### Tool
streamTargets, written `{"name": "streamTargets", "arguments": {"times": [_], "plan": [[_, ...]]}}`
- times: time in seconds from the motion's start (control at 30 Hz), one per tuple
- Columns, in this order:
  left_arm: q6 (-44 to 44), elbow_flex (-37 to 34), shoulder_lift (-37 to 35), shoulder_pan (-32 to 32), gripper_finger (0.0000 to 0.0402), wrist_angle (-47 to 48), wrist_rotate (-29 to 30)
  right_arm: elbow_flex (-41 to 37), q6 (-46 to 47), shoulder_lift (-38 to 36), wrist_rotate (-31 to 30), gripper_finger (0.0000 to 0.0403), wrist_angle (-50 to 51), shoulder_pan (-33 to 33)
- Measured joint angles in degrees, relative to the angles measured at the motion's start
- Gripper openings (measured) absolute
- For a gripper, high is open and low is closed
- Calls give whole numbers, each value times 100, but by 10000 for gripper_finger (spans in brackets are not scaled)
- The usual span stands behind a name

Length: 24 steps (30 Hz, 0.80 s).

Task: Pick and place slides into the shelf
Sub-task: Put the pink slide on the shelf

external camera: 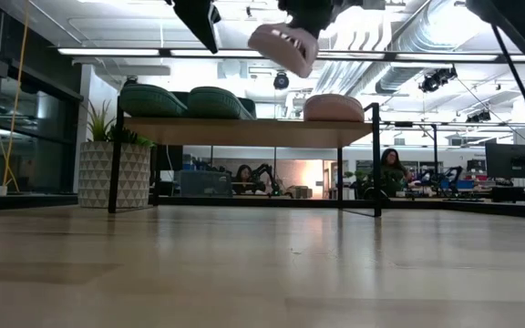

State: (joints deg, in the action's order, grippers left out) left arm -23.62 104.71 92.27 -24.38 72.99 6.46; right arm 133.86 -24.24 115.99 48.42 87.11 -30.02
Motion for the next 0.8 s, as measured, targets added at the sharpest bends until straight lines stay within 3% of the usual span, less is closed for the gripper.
{"name": "streamTargets", "arguments": {"times": [0.6, 0.8], "plan": [[-37, 0, 2, 0, 0, -18, -2, 0, -49, 695, 162, 0, -155, 69], [-126, 0, 2, 0, 0, -18, -2, 0, -40, 867, 109, 0, 214, -60]]}}
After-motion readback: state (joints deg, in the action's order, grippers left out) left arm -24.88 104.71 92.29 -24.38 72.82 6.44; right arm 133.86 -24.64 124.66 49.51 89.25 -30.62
